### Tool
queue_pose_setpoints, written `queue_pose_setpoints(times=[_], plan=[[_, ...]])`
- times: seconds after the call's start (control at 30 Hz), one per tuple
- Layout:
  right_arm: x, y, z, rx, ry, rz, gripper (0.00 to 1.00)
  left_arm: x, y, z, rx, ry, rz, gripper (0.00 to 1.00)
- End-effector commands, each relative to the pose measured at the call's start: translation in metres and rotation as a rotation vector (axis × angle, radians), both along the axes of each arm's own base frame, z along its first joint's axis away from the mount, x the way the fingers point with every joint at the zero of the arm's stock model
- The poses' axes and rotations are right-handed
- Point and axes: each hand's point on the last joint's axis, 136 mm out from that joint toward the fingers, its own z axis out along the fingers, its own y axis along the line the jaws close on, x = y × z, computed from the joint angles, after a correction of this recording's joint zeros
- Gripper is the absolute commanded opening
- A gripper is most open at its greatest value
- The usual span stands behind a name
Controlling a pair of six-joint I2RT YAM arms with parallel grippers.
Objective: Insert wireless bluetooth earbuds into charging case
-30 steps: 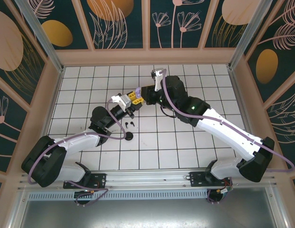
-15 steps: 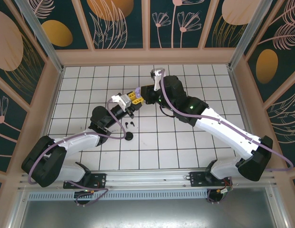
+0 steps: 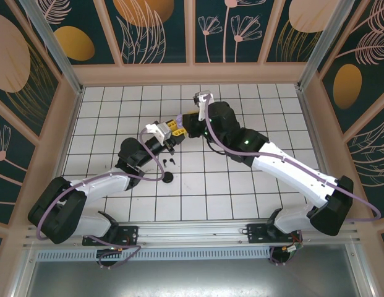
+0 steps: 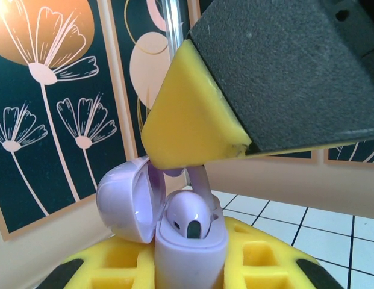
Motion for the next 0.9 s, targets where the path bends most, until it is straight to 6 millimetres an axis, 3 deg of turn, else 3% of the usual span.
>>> queue_pose_setpoints(times=[0.0, 0.23, 0.4, 0.67, 0.87], plan=[[-0.013, 0.013, -0.027, -0.095, 0.002, 0.048, 0.18, -0.009, -0.001, 0.037, -0.066, -0.1, -0.032, 0.0], [-0.015, 0.011, -0.036, -0.11, 0.014, 0.036, 0.18, -0.009, 0.0, 0.038, -0.068, -0.103, -0.026, 0.0], [-0.015, 0.011, -0.032, -0.087, 0.02, 0.029, 0.22, -0.008, -0.001, 0.037, -0.067, -0.099, -0.028, 0.0], [-0.008, 0.008, 0.014, 0.023, 0.018, -0.029, 0.47, -0.007, -0.002, 0.033, -0.063, -0.084, -0.034, 0.0], [-0.014, 0.0, 0.048, 0.107, -0.002, -0.03, 0.59, -0.007, -0.003, 0.031, -0.067, -0.075, -0.039, 0.0]])
